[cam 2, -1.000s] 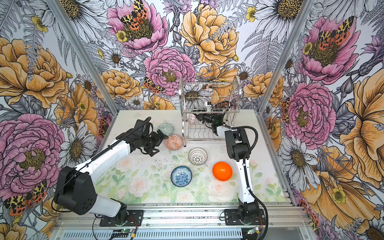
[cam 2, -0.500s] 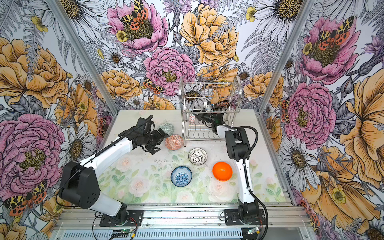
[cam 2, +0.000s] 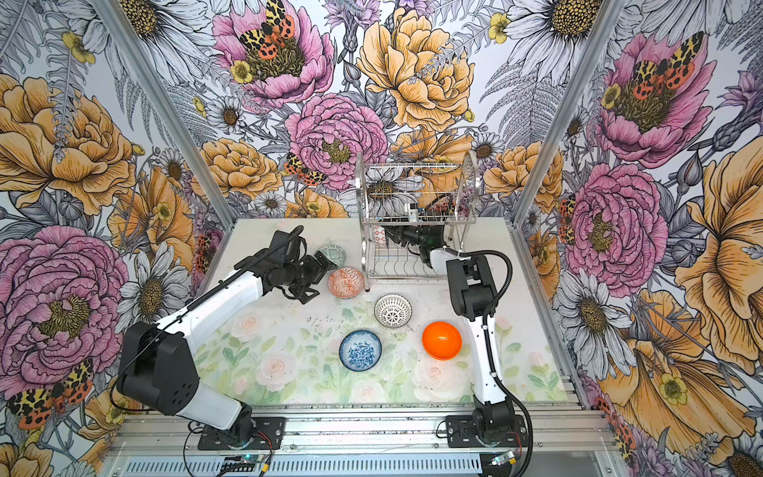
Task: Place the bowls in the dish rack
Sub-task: 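Lower the blue-triangle bowl upright into the rack and open the right gripper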
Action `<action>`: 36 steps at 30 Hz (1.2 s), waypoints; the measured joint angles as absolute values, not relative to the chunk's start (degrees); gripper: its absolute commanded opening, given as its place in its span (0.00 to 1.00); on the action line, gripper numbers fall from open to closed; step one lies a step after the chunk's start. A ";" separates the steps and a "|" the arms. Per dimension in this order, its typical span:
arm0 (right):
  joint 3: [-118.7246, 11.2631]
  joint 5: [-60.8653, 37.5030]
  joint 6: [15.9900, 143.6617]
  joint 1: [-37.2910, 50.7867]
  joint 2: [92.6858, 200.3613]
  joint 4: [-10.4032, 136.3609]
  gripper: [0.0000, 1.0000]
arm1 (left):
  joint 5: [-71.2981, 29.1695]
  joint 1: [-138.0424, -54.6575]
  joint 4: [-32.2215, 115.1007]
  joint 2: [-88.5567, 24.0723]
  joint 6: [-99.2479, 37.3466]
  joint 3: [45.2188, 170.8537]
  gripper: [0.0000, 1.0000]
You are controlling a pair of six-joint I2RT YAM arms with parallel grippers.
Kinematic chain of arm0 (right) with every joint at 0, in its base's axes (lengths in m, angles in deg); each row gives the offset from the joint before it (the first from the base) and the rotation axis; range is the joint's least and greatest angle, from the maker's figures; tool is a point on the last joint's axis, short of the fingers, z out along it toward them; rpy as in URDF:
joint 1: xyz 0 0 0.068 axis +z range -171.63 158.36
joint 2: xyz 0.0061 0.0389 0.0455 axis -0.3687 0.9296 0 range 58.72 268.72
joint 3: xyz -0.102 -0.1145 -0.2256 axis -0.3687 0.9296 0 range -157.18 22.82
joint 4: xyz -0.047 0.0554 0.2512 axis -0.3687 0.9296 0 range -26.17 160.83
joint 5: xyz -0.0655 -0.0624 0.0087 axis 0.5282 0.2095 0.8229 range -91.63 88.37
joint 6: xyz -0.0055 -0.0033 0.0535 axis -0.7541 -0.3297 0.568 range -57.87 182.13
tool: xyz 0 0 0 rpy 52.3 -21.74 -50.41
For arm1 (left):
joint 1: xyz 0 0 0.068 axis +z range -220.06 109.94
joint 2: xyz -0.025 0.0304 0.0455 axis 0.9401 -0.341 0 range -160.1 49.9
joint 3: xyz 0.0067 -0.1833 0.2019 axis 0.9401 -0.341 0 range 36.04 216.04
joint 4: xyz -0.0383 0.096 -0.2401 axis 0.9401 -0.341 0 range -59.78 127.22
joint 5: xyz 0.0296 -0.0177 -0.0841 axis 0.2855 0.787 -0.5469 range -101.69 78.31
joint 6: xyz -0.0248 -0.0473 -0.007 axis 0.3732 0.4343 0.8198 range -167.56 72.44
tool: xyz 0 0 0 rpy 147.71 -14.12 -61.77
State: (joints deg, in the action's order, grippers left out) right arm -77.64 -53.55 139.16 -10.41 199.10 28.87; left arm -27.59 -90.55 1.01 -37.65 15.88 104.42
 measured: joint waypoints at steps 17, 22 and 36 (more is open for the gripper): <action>-69.91 -52.28 140.67 -10.30 194.51 26.25 0.48 | -27.59 -91.05 0.97 -35.13 15.42 102.34 0.99; -67.13 -52.26 140.73 -10.30 192.63 25.20 0.50 | -27.57 -91.32 0.75 -34.83 15.23 102.23 0.99; -54.47 -50.75 141.78 -10.30 185.18 22.20 0.58 | -27.51 -92.98 0.55 -32.16 15.03 100.48 0.99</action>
State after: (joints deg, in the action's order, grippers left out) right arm -54.47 -50.75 141.78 -10.30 185.18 22.20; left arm -27.51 -92.98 0.55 -32.16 15.03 100.48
